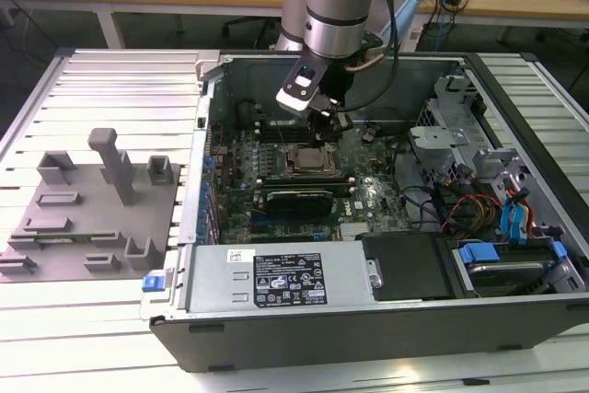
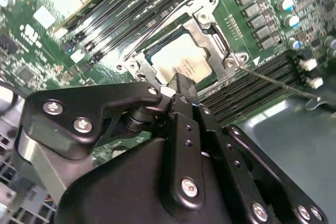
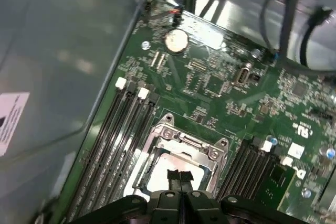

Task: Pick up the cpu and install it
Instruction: 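Close the cpu cover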

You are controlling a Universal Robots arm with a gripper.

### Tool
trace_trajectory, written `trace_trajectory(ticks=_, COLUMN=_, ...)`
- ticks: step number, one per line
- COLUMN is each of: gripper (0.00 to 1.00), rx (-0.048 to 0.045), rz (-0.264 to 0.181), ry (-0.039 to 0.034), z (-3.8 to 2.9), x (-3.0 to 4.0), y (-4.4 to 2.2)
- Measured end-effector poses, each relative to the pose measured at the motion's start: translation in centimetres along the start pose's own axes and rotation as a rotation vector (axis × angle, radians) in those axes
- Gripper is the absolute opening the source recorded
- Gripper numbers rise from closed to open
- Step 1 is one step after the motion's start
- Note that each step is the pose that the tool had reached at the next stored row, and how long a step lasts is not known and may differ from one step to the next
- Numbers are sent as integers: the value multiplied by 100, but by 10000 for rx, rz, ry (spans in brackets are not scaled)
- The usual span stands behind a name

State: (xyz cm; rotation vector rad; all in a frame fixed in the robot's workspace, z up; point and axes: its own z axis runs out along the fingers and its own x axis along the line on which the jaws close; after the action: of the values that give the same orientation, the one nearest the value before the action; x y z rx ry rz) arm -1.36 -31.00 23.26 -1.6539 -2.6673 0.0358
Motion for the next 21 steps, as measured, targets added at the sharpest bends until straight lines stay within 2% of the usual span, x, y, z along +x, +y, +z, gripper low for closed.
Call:
trace_trajectory(ticks=1, gripper=11, rx=-5, rz=-496, ry=-11, z=0, x=0, y=0)
trace_trajectory(ticks=3, gripper=11, rx=-8, rz=-877, ry=-19, z=0, x=0, y=0)
trace_trajectory(ticks=5, gripper=11, rx=-18, rz=-1896, ry=-41, z=0, x=0, y=0)
trace_trajectory(ticks=16, gripper=11, rx=-38, rz=-4070, ry=-86, z=1, x=0, y=0)
trace_trajectory(ticks=18, gripper=11, rx=-46, rz=-4887, ry=-103, z=2, x=0, y=0)
trace_trajectory(ticks=21, gripper=11, rx=-52, rz=-5574, ry=-118, z=4, x=0, y=0)
